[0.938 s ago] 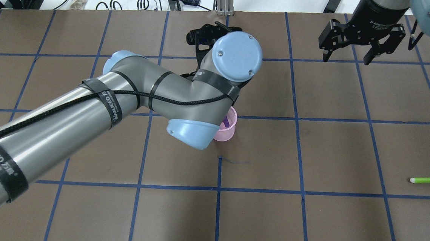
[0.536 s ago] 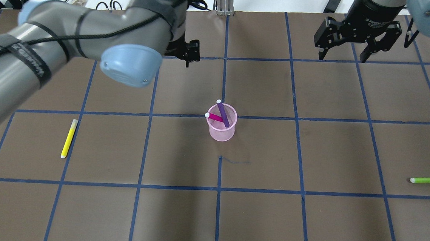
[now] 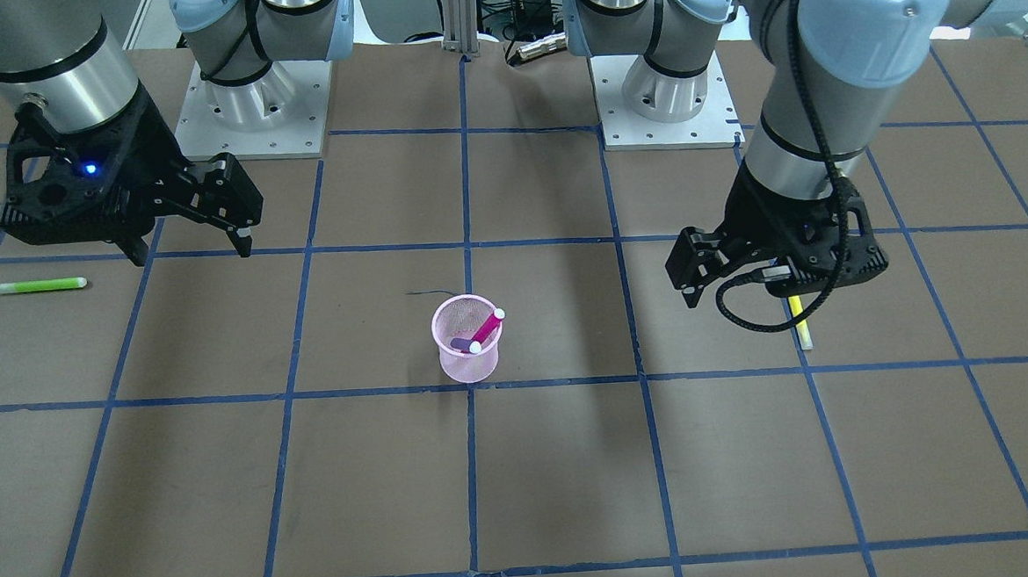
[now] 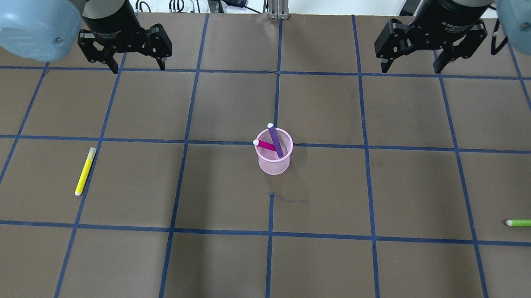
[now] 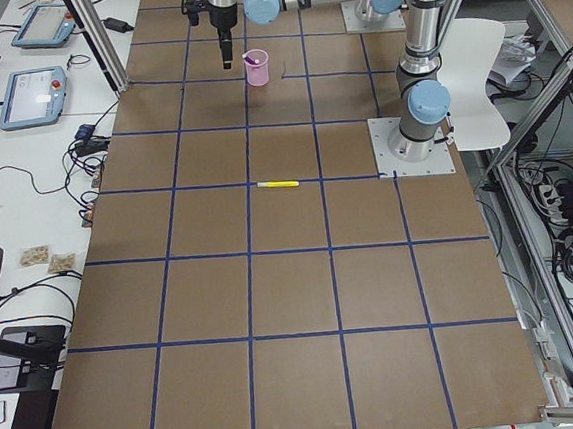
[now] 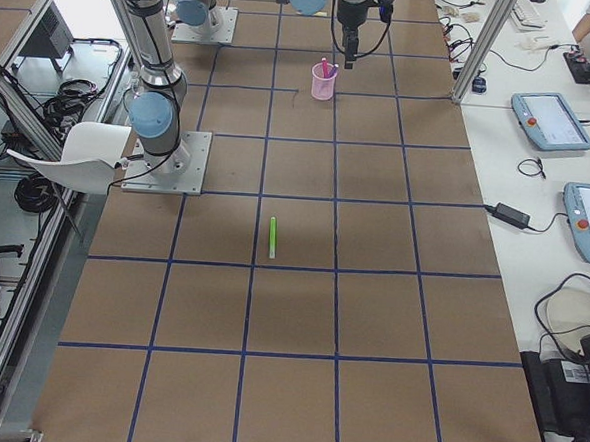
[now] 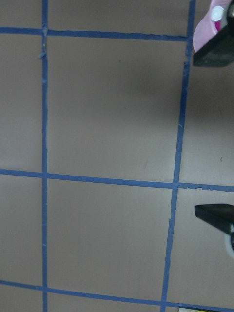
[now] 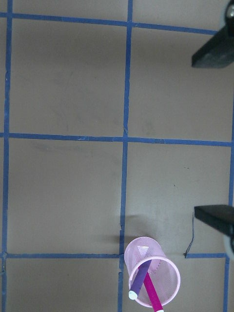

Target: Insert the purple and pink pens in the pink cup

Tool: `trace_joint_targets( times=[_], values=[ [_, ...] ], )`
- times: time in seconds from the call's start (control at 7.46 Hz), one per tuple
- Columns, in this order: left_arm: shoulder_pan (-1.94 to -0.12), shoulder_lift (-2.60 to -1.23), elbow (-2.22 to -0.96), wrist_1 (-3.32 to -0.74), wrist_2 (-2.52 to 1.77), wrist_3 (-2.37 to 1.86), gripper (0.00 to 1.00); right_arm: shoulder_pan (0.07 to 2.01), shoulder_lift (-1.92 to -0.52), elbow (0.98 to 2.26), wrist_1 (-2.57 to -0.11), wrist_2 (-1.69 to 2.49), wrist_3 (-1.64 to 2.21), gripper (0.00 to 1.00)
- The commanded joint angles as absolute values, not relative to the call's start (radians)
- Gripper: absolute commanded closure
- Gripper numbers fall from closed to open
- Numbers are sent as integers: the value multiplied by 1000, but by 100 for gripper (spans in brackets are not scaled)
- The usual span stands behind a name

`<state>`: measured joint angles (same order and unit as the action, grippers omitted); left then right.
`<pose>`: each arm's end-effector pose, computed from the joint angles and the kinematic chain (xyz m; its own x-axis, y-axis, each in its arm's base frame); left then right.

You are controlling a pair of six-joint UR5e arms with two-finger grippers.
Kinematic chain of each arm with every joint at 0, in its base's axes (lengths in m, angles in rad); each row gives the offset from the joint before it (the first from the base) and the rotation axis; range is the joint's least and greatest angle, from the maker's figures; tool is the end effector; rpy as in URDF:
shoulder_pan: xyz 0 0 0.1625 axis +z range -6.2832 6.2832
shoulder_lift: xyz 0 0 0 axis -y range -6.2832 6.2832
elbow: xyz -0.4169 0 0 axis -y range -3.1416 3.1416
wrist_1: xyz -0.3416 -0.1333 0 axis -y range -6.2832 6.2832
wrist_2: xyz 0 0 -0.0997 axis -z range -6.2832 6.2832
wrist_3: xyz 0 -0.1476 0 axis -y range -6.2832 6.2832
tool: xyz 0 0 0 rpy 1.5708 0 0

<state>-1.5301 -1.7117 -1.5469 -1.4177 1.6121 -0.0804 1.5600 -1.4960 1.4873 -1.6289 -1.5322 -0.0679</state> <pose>-0.1066 -0.5075 0.3916 -0.9918 -0.1222 -0.0382 -0.1207 0.9919 -0.0393 0.1338 -0.4835 0.4407 -0.9977 -0.0595 -0.0339 -0.0570 0.9960 -0.0692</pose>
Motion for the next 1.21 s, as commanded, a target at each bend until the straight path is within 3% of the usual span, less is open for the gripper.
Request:
trace_joint_targets(
  times=[0.0, 1.07],
  values=[
    [-1514, -1631, -1558, -1561, 1589, 41, 0, 1551, -1497, 1490, -1638, -1535, -94, 0],
    [-1494, -1554, -1620, -1634, 1554, 155, 0, 1554, -1499, 1502, -1640, -1546, -78, 0]
  ],
)
